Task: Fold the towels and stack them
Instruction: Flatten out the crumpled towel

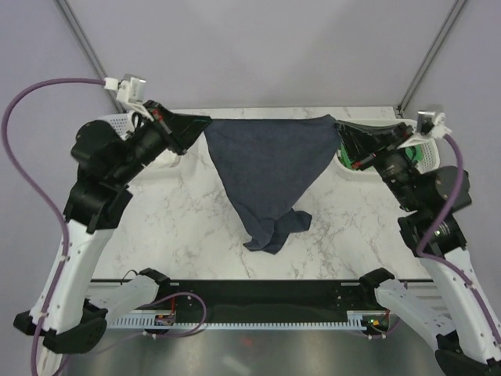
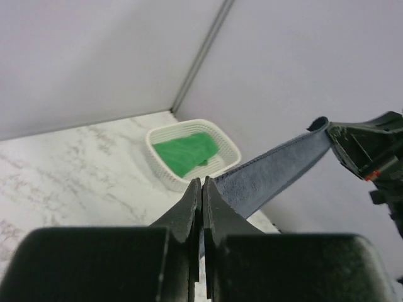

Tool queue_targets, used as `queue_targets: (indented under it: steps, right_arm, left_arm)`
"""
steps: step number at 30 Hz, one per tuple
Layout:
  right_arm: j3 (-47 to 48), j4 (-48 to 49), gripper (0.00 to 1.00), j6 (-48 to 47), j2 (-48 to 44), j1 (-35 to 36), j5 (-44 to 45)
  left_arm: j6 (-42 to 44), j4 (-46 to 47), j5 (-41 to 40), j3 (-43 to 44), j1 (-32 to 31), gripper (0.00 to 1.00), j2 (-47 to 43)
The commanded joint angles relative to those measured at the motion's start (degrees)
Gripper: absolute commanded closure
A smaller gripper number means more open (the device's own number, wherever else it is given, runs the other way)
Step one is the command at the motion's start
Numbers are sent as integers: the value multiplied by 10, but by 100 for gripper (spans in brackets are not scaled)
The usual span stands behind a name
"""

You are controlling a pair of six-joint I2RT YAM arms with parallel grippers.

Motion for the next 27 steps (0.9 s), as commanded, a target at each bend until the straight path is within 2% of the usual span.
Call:
queue_targets:
  steps: [1,7,13,20,27]
  right_arm:
    - [35,41,100,58,-41,1,-28]
    - [56,56,100,89,-89,0,-16]
    - [105,50,100,95,-62,0,-42]
    - [175,43,100,98,-48,0,-55]
    - [220,69,100,152,-29,0,-76]
  left_arm:
    - [-42,-17,63,16,-13,98,-31]
    - [-73,-24,84,44,-20,98,-93]
    - [-79,-28,126,86,-20,98,-75]
    - [-79,-33,125,160,-20,98,-59]
    - [-151,-3,174,243,-20,98,-27]
